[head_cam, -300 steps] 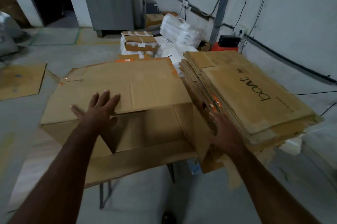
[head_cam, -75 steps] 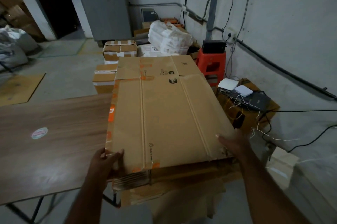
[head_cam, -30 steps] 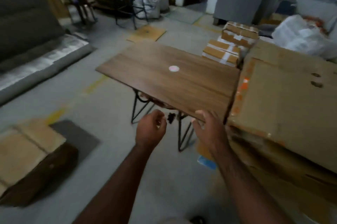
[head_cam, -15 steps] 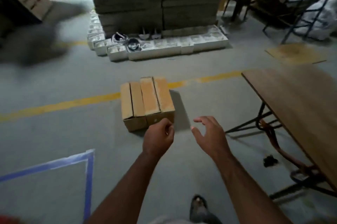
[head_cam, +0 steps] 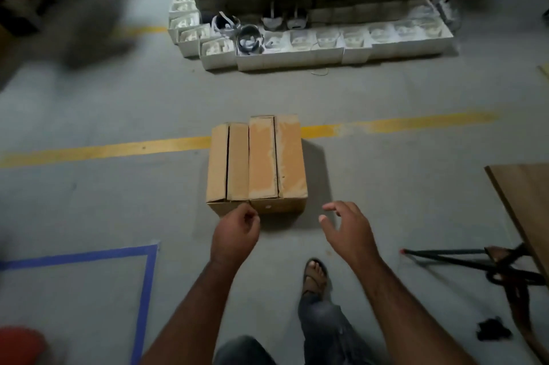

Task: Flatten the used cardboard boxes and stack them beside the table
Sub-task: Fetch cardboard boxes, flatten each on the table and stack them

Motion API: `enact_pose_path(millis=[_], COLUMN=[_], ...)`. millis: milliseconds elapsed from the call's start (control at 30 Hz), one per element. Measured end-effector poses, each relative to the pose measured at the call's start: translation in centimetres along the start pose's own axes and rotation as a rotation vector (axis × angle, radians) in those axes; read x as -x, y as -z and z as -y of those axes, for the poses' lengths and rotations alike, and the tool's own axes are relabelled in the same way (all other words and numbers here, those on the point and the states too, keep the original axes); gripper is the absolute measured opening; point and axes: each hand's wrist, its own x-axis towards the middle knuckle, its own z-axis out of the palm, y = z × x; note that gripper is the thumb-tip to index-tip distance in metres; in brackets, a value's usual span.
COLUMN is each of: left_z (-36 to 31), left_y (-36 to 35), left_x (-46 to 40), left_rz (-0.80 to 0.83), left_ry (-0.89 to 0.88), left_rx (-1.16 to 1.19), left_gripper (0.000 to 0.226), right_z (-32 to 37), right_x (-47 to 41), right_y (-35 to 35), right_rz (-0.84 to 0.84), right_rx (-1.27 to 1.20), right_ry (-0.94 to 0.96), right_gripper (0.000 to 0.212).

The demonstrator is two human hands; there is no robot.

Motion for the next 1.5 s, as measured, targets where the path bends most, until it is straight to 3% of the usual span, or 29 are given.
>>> enact_pose_path(millis=[100,233,333,467,633,800,900,1000,1067,1167,1267,1300,1433,1500], left_z=[-1.0,1.5,7.1,17.2,25.2,28.9,29.0,29.0,28.6,27.6,25.0,23.6,15.7,11.8], left_y=[-1.7,-5.4,-10.8,-20.9,-31.2,-36.2,-37.2,-37.4,-37.8,-38.5,-37.4,-36.1,-28.1,-23.6], left_x=[-5.7,-12.5,-18.4,-28.4,-37.3,-38.1,-38.1,-38.5,-38.2,-37.1,-36.3,-36.2,-35.9,-34.1], left_rz=[0.028,0.043,0.072,0.165,0.183,0.071,0.014,-0.021,0.024,-0.009,-0.05,-0.088,-0.166,-0.142], left_ry=[0.251,0.295,0.347,0.432,0.637,0.642,0.666,0.827,0.853,0.805,0.763,0.752,0.712,0.676], left_rx=[0.207,0.144,0.043,-0.059,-0.014,-0.115,-0.03,0.292,0.423,0.587,0.861,0.918,1.016,0.99], left_gripper=[0.022,0.029,0.032,0.042,0.065,0.066,0.071,0.088,0.083,0.065,0.066,0.068,0.063,0.059], right_z=[-1.2,-3.6,-8.5,-17.1,-24.5,-29.5,-30.1,-31.0,-31.8,-33.0,-32.7,-30.9,-21.5,-17.6], right_x=[-6.8,-15.0,-21.0,-29.0,-37.2,-40.1,-40.1,-40.2,-40.2,-40.2,-39.5,-38.9,-36.0,-34.1], right_y=[0.2,-3.1,-9.5,-20.6,-32.8,-38.3,-38.7,-37.8,-36.6,-35.2,-33.4,-32.3,-25.2,-21.1], right_rz=[0.082,0.218,0.365,0.499,0.459,0.385,0.371,0.289,0.255,0.232,0.104,0.048,-0.142,-0.159], right_rx=[0.078,0.146,0.182,0.213,0.174,0.043,-0.103,-0.176,-0.167,-0.202,-0.291,-0.329,-0.442,-0.455], right_ry=[0.011,-0.016,-0.091,-0.239,-0.461,-0.66,-0.724,-0.761,-0.761,-0.705,-0.676,-0.661,-0.564,-0.525], right_gripper=[0.023,0.028,0.038,0.065,0.089,0.075,0.092,0.095,0.084,0.099,0.107,0.103,0.055,0.051])
